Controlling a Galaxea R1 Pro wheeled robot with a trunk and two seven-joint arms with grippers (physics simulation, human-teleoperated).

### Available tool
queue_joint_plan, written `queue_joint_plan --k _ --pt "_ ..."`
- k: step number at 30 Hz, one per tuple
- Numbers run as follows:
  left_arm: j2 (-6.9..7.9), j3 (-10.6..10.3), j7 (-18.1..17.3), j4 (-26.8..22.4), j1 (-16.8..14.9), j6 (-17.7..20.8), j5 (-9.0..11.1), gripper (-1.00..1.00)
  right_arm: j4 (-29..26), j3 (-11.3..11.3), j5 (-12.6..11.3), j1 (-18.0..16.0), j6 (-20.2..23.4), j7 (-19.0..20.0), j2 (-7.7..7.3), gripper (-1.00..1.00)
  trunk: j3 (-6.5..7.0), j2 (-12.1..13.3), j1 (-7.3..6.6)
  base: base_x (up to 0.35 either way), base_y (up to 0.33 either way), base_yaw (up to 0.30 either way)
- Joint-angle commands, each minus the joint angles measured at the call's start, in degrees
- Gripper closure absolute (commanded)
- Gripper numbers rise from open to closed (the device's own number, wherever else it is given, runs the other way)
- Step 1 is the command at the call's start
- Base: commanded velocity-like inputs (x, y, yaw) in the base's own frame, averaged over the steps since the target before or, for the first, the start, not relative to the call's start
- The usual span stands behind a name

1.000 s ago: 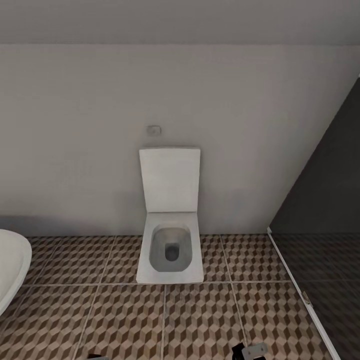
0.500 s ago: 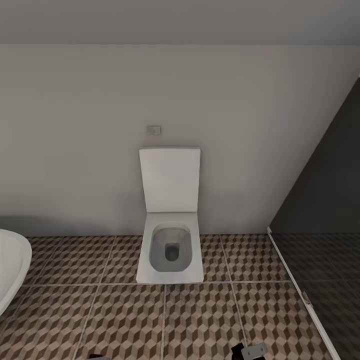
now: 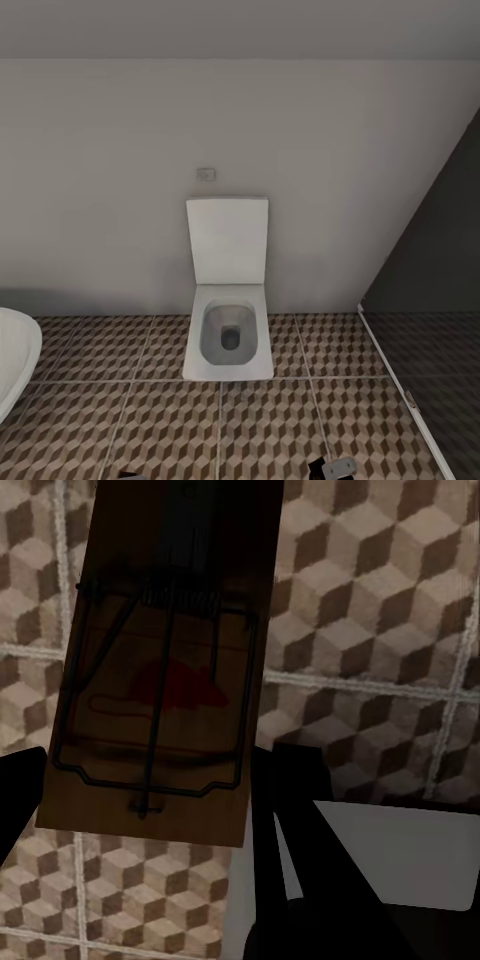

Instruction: Take the four mousetraps from the cabinet in the bathroom and place them on the bathroom floor. Make sure all four end up on the same floor surface, and ensure that at least two of them are either under or directly next to the same bathroom sink.

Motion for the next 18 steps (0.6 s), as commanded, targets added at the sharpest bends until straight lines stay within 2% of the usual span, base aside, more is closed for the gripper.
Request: queue_joint_plan --k 1,11,18 --pt "0.05 -0.5 0.3 -0.3 -0.1 -0.4 0.5 1.00 0.0 0.4 -0.6 0.0 -0.2 -0.2 0.00 1.00 -0.05 0.0 0.01 0.117 0.070 0.000" --pt "0.05 -0.5 0.3 -0.3 -0.1 -0.4 0.5 1.00 0.0 0.4 -0.7 0.0 -0.2 -0.2 -0.21 1.00 -0.05 0.0 0.01 0.006 0.001 0.000" --pt "0.05 -0.5 0.3 -0.3 -0.1 -0.4 0.5 1.00 0.0 0.4 -0.7 0.0 -0.2 -0.2 -0.19 1.00 -0.05 0.0 0.01 0.205 0.089 0.000"
